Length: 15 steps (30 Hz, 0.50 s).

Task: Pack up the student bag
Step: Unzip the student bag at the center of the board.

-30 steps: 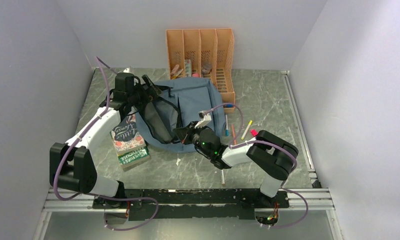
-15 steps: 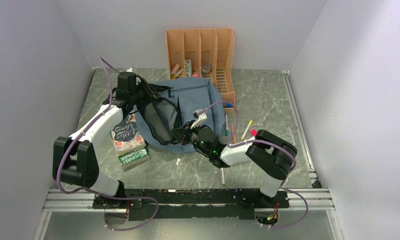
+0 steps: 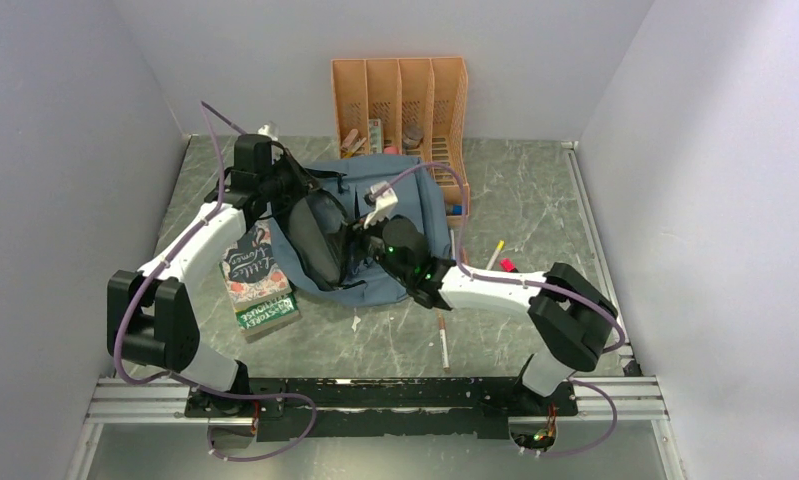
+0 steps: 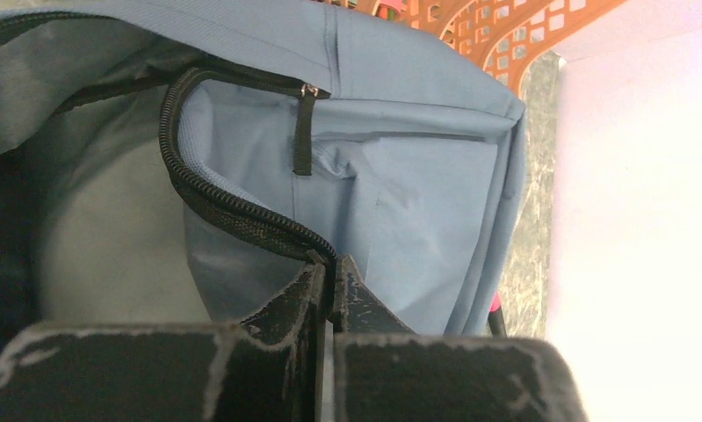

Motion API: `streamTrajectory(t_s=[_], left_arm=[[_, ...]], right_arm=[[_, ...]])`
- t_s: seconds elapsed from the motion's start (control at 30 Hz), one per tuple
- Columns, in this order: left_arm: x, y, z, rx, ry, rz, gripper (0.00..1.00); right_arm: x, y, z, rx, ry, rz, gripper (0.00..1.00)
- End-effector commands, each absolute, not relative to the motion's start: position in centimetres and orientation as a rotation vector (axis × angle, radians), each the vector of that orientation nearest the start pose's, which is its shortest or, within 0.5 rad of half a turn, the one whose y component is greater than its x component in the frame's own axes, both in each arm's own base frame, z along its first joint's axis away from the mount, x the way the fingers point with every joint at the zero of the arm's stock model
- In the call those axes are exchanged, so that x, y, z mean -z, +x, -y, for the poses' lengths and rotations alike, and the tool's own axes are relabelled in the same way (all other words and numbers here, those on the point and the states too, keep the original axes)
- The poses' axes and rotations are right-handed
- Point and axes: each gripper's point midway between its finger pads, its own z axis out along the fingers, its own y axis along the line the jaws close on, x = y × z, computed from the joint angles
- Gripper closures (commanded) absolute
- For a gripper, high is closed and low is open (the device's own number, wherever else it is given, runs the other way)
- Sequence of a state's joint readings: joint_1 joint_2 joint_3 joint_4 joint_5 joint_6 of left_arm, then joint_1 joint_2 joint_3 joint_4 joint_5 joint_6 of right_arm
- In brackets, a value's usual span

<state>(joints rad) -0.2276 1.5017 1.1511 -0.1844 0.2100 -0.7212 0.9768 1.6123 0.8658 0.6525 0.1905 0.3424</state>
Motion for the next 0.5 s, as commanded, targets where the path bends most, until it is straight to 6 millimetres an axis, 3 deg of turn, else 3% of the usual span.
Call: streamTrajectory(t_s=[0.0,0.2,0.47], left_arm=[[-24.3,42.1,17.5,0.855,-0.287,-2.058,0.95],[-25.8,41.8,18.1,0.891,-0.225,-2.029,0.95],[-27.3,41.4,19.1,0.942,-0.155,-1.994,0.95]], right_arm=[[-19.9,31.1,-39.7,-0.717,-0.484,-1.747,0.3],[-20.1,33.9,-40.2,-0.711,-0.562,-1.822,0.28],[-18.7,35.8,-41.6,-0.768,-0.628,-1.901,0.37]])
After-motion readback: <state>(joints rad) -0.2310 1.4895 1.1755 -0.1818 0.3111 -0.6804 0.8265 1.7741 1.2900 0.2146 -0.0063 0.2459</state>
